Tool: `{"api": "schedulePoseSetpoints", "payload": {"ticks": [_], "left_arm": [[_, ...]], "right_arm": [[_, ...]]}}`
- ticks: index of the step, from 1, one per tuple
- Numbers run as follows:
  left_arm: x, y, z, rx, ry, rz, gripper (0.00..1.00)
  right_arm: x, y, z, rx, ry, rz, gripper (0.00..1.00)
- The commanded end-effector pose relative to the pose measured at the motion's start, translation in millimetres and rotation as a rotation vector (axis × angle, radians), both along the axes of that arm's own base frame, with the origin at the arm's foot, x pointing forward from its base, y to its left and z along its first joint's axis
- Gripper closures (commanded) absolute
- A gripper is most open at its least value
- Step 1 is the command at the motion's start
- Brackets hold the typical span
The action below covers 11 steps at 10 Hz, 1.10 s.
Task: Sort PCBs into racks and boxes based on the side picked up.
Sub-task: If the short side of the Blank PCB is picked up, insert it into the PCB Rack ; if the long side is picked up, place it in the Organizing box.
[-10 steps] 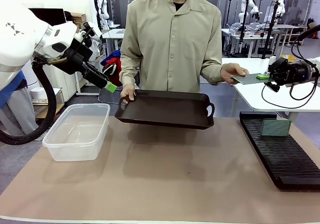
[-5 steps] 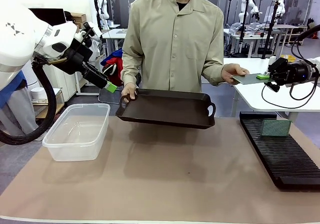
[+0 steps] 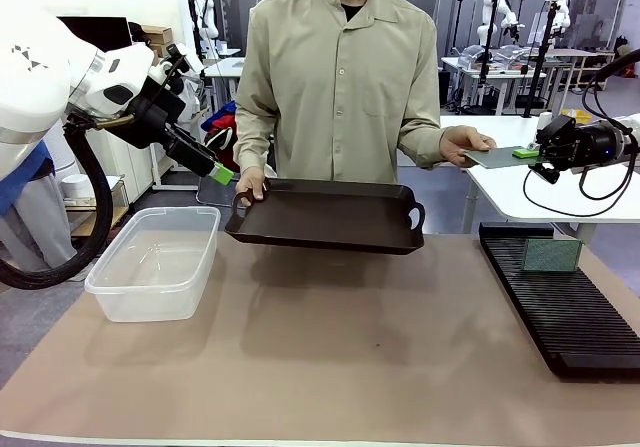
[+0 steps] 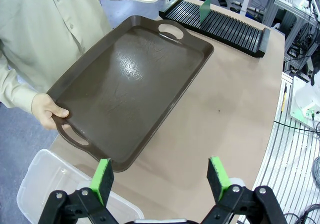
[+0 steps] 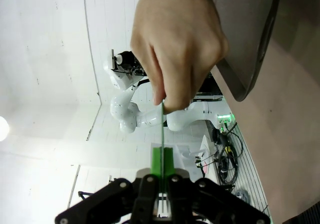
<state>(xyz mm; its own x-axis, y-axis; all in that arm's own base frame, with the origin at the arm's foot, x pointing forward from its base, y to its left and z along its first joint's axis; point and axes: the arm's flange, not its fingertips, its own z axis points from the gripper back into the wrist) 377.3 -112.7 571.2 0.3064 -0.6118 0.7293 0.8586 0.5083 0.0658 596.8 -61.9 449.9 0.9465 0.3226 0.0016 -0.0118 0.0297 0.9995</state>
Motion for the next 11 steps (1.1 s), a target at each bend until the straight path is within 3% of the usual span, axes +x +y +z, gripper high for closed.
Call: {"api": "schedulePoseSetpoints", "payload": {"ticks": [1,11], "left_arm": [[-0.1,0.7,-1.6,0.003,0.003,-0.006,0.0],[-0.1,0.7,-1.6,0.003,0.003,-0.006,0.0]], "right_arm": [[0.1,0.2,0.2,-0.001,0.002,0.0,1.0],[0.1,0.2,0.2,-0.001,0.002,0.0,1.0]]}}
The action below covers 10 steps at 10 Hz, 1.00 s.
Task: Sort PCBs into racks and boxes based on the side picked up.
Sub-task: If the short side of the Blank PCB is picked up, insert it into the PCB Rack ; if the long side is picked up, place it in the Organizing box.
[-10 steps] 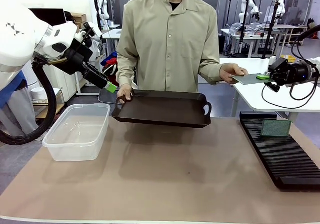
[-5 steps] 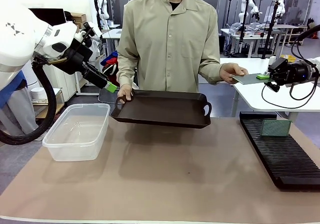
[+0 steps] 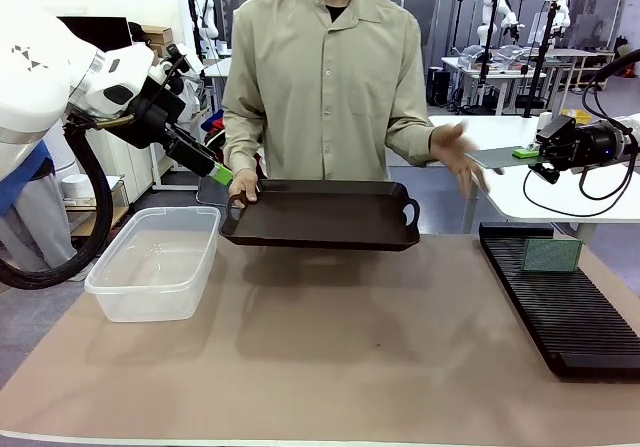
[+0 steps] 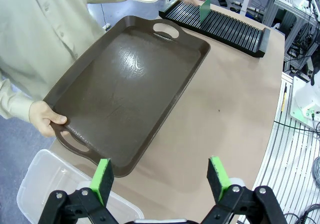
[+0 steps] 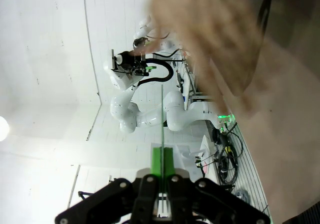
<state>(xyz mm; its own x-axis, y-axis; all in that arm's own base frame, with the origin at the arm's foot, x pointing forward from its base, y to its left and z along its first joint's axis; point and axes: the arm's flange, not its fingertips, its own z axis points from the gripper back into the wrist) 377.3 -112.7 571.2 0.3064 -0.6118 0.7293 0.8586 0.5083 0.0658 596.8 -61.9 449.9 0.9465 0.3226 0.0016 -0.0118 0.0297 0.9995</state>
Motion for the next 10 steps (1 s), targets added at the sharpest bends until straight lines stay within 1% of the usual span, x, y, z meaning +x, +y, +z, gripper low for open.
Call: {"api": "schedulePoseSetpoints", "payload": {"ticks": [1,10], "left_arm": [[-0.1,0.7,-1.6,0.003,0.003,-0.006,0.0],[-0.1,0.7,-1.6,0.003,0.003,-0.006,0.0]], "right_arm": [[0.1,0.2,0.2,0.0,0.002,0.0,1.0],[0.1,0.2,0.2,0.0,0.002,0.0,1.0]]}}
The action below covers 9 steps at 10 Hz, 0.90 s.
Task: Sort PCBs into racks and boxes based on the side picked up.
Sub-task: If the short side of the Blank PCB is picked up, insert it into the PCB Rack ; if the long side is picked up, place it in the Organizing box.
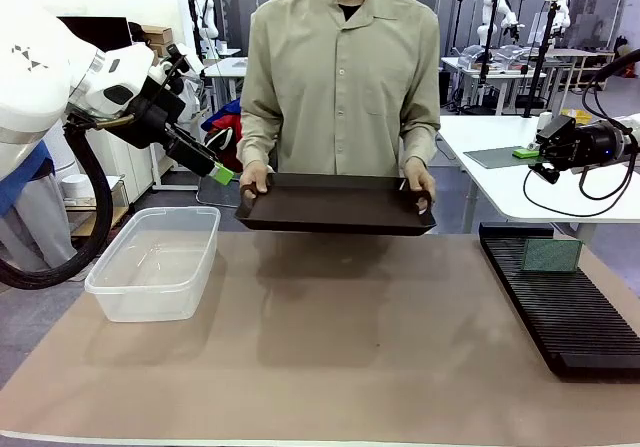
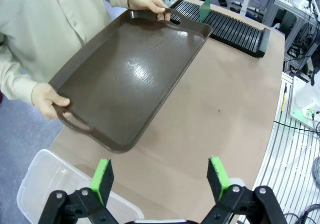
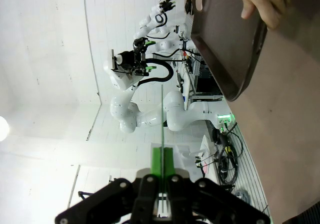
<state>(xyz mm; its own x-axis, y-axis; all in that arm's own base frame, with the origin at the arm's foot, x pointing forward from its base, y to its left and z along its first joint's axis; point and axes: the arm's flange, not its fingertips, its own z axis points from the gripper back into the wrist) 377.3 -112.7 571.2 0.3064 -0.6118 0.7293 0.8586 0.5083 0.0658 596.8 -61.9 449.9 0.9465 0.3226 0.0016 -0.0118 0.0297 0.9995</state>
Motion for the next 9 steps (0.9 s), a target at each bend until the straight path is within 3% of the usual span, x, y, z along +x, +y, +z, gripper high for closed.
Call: {"api": "schedulePoseSetpoints", "payload": {"ticks": [1,2,4,5,8,9], "left_arm": [[0,1,-2,0.003,0.003,-0.006,0.0],[0,1,-2,0.003,0.003,-0.006,0.0],[0,1,-2,0.003,0.003,-0.006,0.0],[0,1,-2,0.003,0.003,-0.006,0.0],[0,1,-2,0.003,0.003,-0.006,0.0],[0,1,-2,0.003,0.003,-0.006,0.0]], "right_arm": [[0,0,0,0.0,0.0,0.0,0.98],[-9,-3,6,-0.021,-0.093,0.044,0.98],[-33,-12,14,-0.024,-0.353,0.086,0.98],[-39,-17,17,-0.012,-0.413,0.099,0.98],[-70,-42,26,0.021,-0.737,0.08,0.98],[-79,-50,26,0.029,-0.9,0.047,0.98]]}}
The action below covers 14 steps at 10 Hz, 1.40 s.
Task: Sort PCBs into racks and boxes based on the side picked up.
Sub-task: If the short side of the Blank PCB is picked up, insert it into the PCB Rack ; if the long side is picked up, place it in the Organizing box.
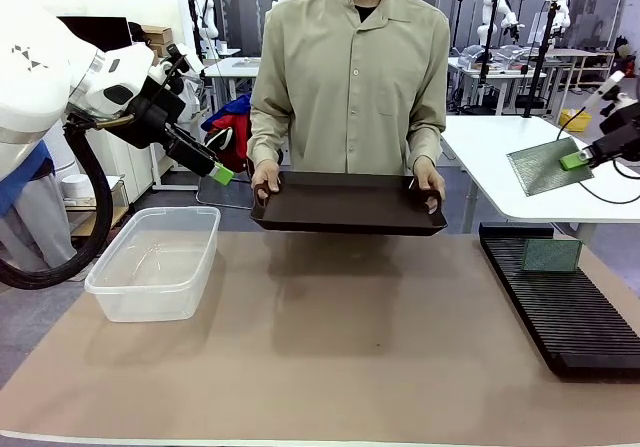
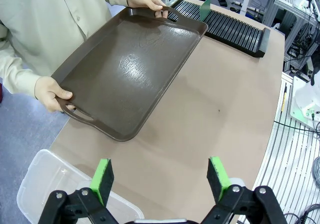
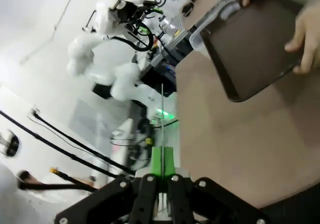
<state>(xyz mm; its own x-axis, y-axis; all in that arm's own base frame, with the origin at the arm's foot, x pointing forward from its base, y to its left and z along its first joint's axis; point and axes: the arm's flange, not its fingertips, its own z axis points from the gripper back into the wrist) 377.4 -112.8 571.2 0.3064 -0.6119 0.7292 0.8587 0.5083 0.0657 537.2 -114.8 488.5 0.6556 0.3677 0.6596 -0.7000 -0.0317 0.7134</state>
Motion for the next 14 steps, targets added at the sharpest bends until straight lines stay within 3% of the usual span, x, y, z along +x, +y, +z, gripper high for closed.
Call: {"api": "schedulePoseSetpoints", "payload": {"ticks": [1,2,4,5,7,8,13,14], "left_arm": [[0,1,-2,0.003,0.003,-0.006,0.0],[0,1,-2,0.003,0.003,-0.006,0.0],[0,1,-2,0.003,0.003,-0.006,0.0],[0,1,-2,0.003,0.003,-0.006,0.0],[0,1,-2,0.003,0.003,-0.006,0.0],[0,1,-2,0.003,0.003,-0.006,0.0],[0,1,-2,0.003,0.003,-0.006,0.0],[0,1,-2,0.003,0.003,-0.006,0.0]], "right_arm": [[-31,-8,-13,0.002,-0.233,-0.045,0.98],[-36,-19,-13,0.004,-0.369,-0.051,0.98],[-45,-41,-21,-0.042,-0.5,-0.095,0.98],[-45,-55,-22,-0.048,-0.519,-0.101,0.98],[-33,-84,-33,0.0,-0.428,-0.15,0.98],[-39,-65,-20,-0.028,-0.501,-0.111,0.98],[-38,-68,-23,-0.026,-0.497,-0.115,0.98],[-26,-67,-32,-0.035,-0.583,-0.07,0.98]]}}
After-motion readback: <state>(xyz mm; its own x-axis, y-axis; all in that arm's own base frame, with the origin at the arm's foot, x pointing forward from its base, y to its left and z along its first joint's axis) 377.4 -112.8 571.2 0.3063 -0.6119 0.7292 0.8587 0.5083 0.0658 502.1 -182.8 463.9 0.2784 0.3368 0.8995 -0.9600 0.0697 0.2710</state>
